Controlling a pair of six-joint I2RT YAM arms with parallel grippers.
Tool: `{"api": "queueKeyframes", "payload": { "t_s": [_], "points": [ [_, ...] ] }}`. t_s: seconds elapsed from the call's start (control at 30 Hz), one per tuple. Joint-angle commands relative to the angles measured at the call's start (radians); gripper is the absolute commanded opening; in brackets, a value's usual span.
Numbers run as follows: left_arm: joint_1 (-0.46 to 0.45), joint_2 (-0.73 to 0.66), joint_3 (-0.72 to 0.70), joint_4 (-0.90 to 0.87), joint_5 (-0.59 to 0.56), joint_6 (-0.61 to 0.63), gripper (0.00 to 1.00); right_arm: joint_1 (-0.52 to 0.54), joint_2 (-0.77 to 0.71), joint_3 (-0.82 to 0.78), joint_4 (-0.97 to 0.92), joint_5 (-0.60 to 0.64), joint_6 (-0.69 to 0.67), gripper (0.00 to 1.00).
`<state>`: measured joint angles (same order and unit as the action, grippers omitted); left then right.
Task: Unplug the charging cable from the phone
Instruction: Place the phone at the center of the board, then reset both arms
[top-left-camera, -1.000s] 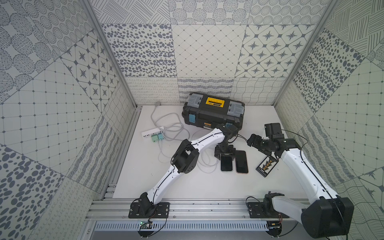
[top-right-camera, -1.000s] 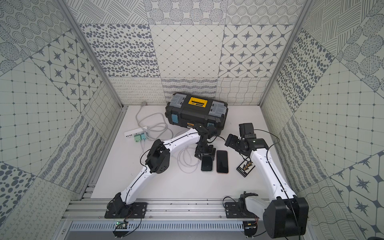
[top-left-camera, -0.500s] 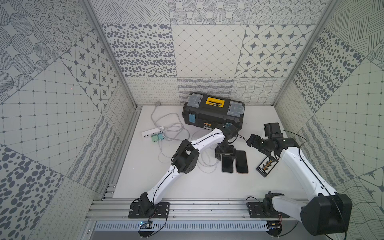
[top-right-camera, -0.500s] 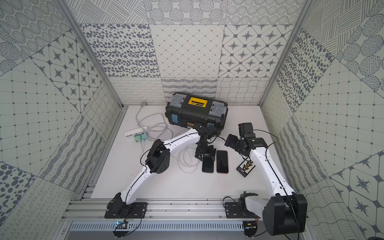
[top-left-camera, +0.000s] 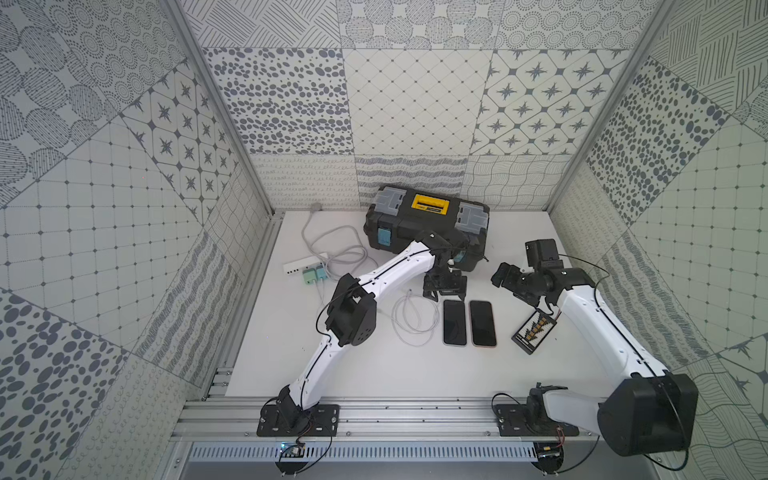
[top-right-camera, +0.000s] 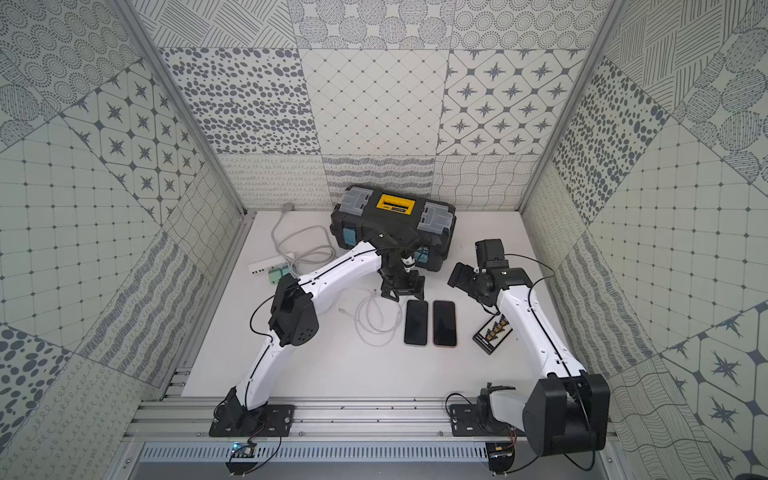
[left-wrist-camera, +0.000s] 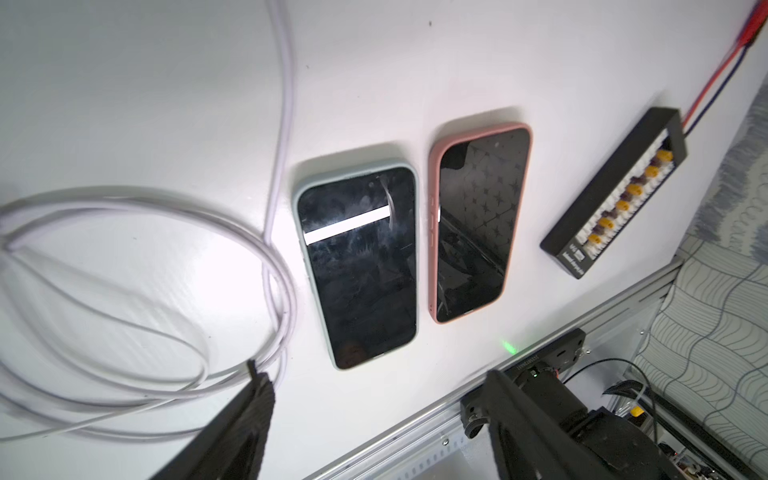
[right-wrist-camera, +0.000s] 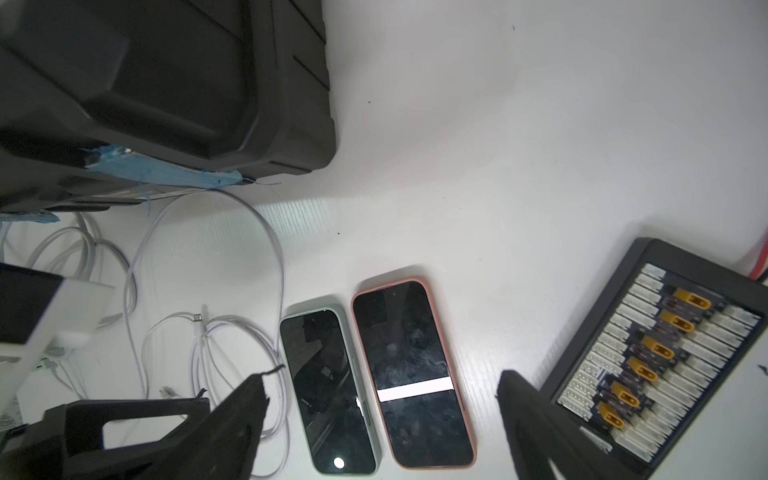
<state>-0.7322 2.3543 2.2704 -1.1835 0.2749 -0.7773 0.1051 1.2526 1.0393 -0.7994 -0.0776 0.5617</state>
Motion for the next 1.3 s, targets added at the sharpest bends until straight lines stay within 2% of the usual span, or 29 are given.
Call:
{"api": "queueKeyframes", "payload": {
  "t_s": [0.0, 0.33, 0.7, 1.07, 1.27],
  "points": [
    [0.063, -0.087, -0.068, 0.036, -0.044, 0.036, 0.81, 0.026, 0.026, 0.043, 0.032, 0.003, 0.011, 0.91],
    [0.217, -0.266, -0.286, 0.17, -0.028, 0.018, 0.78, 0.099, 0.105, 0.108, 0.037, 0.024, 0.025, 0.91],
    [0.341, -0.456, -0.629, 0.349, -0.015, -0.052, 0.77, 0.178, 0.198, 0.143, 0.051, 0.05, 0.042, 0.91],
    [0.41, -0.619, -0.871, 0.425, -0.079, -0.057, 0.78, 0.206, 0.255, 0.176, 0.055, 0.081, 0.033, 0.91],
    [0.435, -0.685, -0.912, 0.465, -0.133, -0.011, 0.79, 0.206, 0.245, 0.185, 0.057, 0.135, 0.016, 0.93]
  ]
}}
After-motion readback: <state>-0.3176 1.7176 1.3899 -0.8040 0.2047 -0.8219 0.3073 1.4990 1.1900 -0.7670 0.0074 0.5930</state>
